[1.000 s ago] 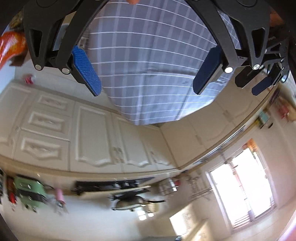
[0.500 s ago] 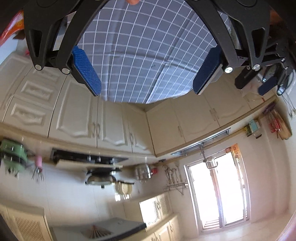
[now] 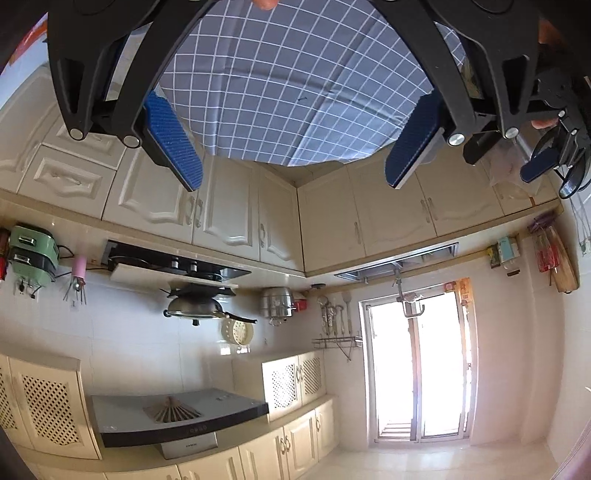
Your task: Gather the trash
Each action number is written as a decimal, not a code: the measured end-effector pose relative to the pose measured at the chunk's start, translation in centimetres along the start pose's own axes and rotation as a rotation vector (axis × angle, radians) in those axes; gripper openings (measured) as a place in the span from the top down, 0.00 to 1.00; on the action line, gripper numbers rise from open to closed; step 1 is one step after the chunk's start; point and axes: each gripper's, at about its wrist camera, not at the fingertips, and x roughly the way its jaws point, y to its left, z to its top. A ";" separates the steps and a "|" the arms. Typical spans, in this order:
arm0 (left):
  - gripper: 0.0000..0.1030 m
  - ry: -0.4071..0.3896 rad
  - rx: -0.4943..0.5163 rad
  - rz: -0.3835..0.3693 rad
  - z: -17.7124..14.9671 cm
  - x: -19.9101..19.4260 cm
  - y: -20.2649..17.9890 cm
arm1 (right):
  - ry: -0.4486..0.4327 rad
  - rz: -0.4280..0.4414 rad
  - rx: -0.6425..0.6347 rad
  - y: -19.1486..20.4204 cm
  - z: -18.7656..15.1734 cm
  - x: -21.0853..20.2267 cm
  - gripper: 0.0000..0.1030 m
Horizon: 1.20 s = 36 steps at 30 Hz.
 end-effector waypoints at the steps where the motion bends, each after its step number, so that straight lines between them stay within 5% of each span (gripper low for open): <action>1: 0.05 -0.007 -0.002 0.005 0.0 -0.2 0.1 | -0.004 0.007 0.000 0.2 0.1 -0.1 0.06; 36: 0.05 -0.049 -0.021 -0.005 0.1 -1.7 0.2 | -0.008 0.024 0.007 0.8 -0.1 0.0 0.06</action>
